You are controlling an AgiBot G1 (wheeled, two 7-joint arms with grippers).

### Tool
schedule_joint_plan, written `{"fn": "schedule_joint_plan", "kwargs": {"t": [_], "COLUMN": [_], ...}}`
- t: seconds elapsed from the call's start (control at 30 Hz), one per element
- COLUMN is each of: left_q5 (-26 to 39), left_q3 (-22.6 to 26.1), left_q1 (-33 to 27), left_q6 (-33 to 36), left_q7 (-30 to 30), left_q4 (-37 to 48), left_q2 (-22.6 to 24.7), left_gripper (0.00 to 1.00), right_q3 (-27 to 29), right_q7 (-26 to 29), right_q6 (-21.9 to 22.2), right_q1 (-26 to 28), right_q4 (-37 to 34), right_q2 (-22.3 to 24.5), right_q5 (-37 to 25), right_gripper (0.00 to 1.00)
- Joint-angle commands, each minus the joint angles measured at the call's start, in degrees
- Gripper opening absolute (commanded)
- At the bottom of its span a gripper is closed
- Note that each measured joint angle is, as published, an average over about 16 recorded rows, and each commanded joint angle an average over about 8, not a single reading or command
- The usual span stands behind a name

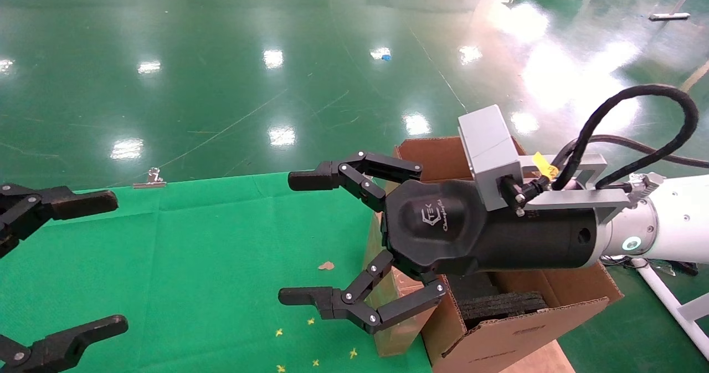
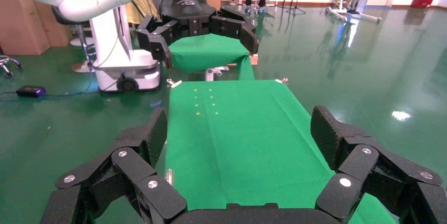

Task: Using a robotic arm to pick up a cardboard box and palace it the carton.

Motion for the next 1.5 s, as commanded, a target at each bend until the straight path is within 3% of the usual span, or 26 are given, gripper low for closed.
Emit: {"fn": "schedule_joint_plan", "kwargs": {"t": [0.03,0.57,0.83,1.17,1.5], "left_q5": [0.00,0.00,-0.02,-0.05,-0.08], "left_q3": [0.00,0.01,0.04,0.09,0.13], "left_q1": [0.00,-0.01,-0.03,-0.05,-0.06], "left_q6": [0.00,0.00,0.01,0.00,-0.02], "left_q7": [0.00,0.01,0.03,0.06,0.08], "left_q4": [0.00,0.01,0.05,0.06,0.06], "left_q2": [0.00,0.00,0.00,-0.01,-0.03], "left_gripper": [1.00,1.00,1.00,1.00,1.00], "right_q3": [0.00,-0.27,-4.89,-17.35,-30.20], "right_q7": [0.00,0.18,4.70,20.20,23.61], "right_q6": [0.00,0.04,0.71,-2.00,-5.18], "right_q1": [0.00,-0.01,2.05,15.37,32.51], "right_q4": [0.00,0.12,2.21,3.43,3.52], "right_q2": [0.00,-0.01,-0.89,-6.78,-10.57], "right_q5": [0.00,-0.44,-8.08,-29.81,-42.19], "right_gripper": [1.00,1.00,1.00,1.00,1.00]}}
